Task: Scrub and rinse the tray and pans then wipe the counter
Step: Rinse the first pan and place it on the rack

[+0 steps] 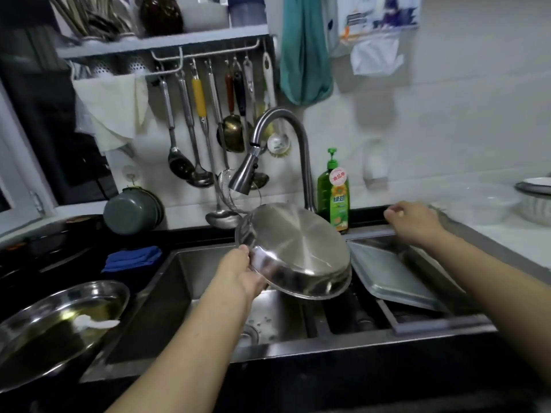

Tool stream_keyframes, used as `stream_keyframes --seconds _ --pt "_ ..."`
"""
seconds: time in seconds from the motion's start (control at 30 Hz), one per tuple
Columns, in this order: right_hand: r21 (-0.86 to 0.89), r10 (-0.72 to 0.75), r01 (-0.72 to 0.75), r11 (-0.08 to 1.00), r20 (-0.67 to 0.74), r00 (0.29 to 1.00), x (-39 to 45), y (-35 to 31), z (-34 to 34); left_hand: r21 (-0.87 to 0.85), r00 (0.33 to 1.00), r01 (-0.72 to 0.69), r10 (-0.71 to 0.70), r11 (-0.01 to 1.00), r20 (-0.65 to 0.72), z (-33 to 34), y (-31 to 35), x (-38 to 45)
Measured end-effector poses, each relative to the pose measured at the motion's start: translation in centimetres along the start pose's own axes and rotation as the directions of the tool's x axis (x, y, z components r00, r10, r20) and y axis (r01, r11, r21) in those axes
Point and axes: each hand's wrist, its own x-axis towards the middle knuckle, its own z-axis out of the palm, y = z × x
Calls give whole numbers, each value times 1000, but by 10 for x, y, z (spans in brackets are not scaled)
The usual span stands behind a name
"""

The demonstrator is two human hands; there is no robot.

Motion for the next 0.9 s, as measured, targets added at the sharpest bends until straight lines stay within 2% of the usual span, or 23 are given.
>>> stream_keyframes --seconds 0.17,0.3,0.43,0.5,0.57,0.7,0.8,0.9 --pt "-3 56 -56 998 38 998 -4 36 -16 -82 995 99 -97 992 23 44 -74 12" --pt "-35 139 -138 990 33 990 -18 53 -27 -54 988 153 -152 987 17 60 -129 40" --pt "-25 159 -158 987 33 987 -24 66 -31 -47 984 176 -175 983 13 70 -164 61" --pt "-18 163 -162 987 33 986 -24 69 -31 28 982 183 -184 983 48 72 -171 65" --pt "-16 158 -158 987 45 986 -23 69 -31 200 974 182 -204 963 96 71 -169 70" --pt "40 170 -174 984 93 981 -29 60 -28 631 973 79 -196 771 117 57 -131 62" --pt "110 144 -160 981 135 980 -39 34 -13 803 982 -65 -106 592 157 27 -88 59" --pt "218 99 -151 964 230 968 -54 -4 19 923 976 -216 61 318 207 -18 -49 57"
